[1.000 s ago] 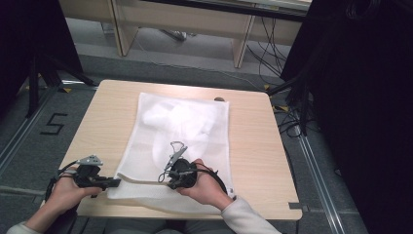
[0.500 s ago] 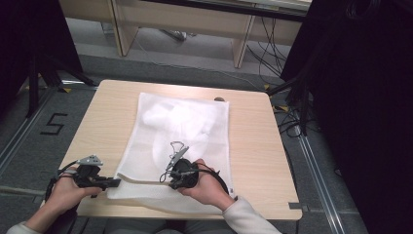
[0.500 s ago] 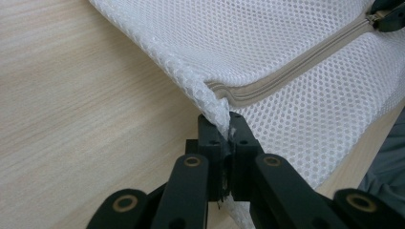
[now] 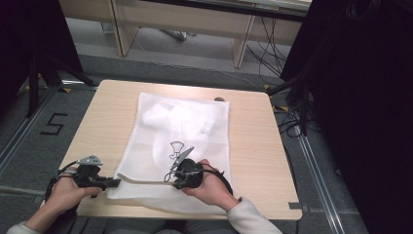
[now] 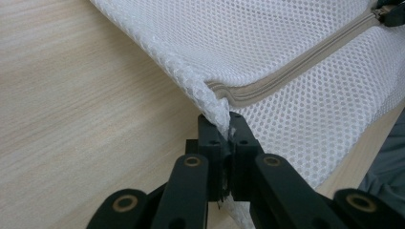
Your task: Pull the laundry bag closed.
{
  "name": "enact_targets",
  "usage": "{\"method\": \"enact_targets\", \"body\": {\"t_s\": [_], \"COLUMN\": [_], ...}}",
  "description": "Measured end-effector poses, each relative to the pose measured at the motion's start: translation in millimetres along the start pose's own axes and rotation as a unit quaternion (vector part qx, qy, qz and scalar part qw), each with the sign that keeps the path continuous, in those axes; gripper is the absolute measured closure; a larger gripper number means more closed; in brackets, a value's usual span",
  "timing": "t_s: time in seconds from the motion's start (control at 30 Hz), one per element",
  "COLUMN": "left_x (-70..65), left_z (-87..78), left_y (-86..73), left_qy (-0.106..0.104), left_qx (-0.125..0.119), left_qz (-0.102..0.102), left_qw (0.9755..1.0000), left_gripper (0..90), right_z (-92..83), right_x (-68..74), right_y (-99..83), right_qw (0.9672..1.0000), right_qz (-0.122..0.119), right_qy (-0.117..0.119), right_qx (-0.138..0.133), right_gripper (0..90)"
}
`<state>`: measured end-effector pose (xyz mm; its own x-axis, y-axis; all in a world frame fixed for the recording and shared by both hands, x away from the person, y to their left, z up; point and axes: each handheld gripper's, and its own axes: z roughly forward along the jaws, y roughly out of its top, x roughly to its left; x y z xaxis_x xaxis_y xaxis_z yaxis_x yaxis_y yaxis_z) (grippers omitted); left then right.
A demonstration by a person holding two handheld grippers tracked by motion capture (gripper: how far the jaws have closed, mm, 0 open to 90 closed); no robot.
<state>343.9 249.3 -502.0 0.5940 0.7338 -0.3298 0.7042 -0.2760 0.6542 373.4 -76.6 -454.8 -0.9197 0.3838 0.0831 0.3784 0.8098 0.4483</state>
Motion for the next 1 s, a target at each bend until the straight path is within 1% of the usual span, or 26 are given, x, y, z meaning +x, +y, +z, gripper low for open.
{"method": "enact_targets", "body": {"t_s": [0.27, 0.3, 0.43, 0.5, 0.53, 0.7, 0.73, 1.0], "left_x": [0.2, 0.2, 0.2, 0.4, -0.1, 0.4, 0.5, 0.6], "left_z": [-0.1, 0.0, 0.0, 0.2, 0.4, 0.1, 0.2, 0.4], "left_y": [-0.1, -0.1, -0.2, 0.0, -0.1, -0.2, -0.1, 0.0], "left_qy": [0.001, 0.001, 0.001, -0.001, 0.0, 0.0, -0.001, -0.001], "left_qx": [0.001, 0.001, 0.002, 0.002, 0.0, 0.003, 0.003, 0.003], "left_qz": [0.001, 0.001, 0.002, 0.003, 0.0, 0.001, 0.002, 0.004], "left_qw": [1.0, 1.0, 1.0, 1.0, 1.0, 1.0, 1.0, 1.0], "left_gripper": [86.0, 86.0, 86.0, 86.0, 86.0, 86.0, 86.0, 86.0], "right_z": [-1.8, -2.2, -4.8, -5.1, -5.6, -6.2, -6.6, -9.3], "right_x": [-0.6, -0.8, -2.7, -2.9, -3.3, -3.1, -3.5, -4.9], "right_y": [-1.9, -2.6, -6.8, -7.3, -8.1, -8.6, -9.2, -13.0], "right_qw": [1.0, 1.0, 1.0, 1.0, 1.0, 1.0, 1.0, 0.9999], "right_qz": [0.0, 0.002, 0.007, 0.007, 0.007, 0.006, 0.008, 0.012], "right_qy": [0.0, -0.003, 0.0, -0.002, -0.004, -0.005, -0.001, -0.005], "right_qx": [0.0, 0.0, 0.0, 0.0, -0.001, -0.001, -0.001, -0.001], "right_gripper": [82.3, 82.3, 82.3, 82.3, 82.3, 82.3, 82.3, 82.3]}}
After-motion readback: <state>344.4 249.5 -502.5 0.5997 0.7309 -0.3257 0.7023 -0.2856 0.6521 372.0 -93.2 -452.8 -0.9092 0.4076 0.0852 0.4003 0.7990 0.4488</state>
